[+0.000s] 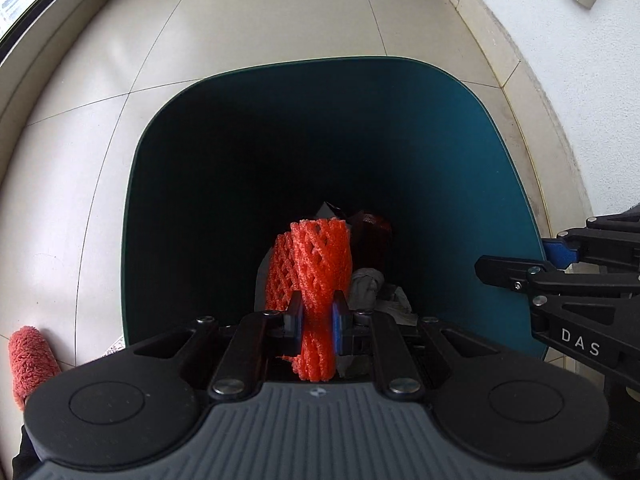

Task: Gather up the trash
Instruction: 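Carry the orange net into the wastebasket and open the left gripper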

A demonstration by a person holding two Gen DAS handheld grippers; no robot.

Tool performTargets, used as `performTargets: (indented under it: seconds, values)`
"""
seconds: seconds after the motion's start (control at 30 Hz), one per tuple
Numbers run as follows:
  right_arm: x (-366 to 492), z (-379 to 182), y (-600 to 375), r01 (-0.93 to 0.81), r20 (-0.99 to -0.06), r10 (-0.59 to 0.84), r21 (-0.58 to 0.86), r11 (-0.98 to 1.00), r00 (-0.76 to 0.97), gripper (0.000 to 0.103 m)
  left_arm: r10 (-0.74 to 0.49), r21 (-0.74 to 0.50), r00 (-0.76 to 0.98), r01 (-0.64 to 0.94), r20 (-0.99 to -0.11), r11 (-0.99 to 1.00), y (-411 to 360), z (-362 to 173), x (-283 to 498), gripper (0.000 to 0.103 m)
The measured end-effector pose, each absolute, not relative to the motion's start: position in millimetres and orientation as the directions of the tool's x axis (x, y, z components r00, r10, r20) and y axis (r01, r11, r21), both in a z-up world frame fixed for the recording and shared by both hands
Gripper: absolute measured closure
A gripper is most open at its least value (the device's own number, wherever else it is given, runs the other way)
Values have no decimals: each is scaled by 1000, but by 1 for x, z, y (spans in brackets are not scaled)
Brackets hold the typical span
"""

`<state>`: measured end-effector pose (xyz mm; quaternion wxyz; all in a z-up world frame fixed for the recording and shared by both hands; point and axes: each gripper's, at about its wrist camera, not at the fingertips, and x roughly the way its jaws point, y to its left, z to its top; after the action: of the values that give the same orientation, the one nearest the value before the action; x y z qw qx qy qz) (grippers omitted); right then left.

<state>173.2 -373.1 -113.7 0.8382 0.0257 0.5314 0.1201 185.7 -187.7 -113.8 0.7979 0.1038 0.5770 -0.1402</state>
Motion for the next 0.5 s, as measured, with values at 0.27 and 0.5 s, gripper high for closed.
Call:
performTargets:
  seconds: [0.27,0.5]
  values:
    - [173,-114,-373,-174,-885,229,171,970,406,83,-135,-23,285,364,-949,931,-185,-119,183,64]
    - [173,-113,-373,-173,-886,232,176,969,400,83,-188,-65,315,364,-930,929,-176,-110,173,32]
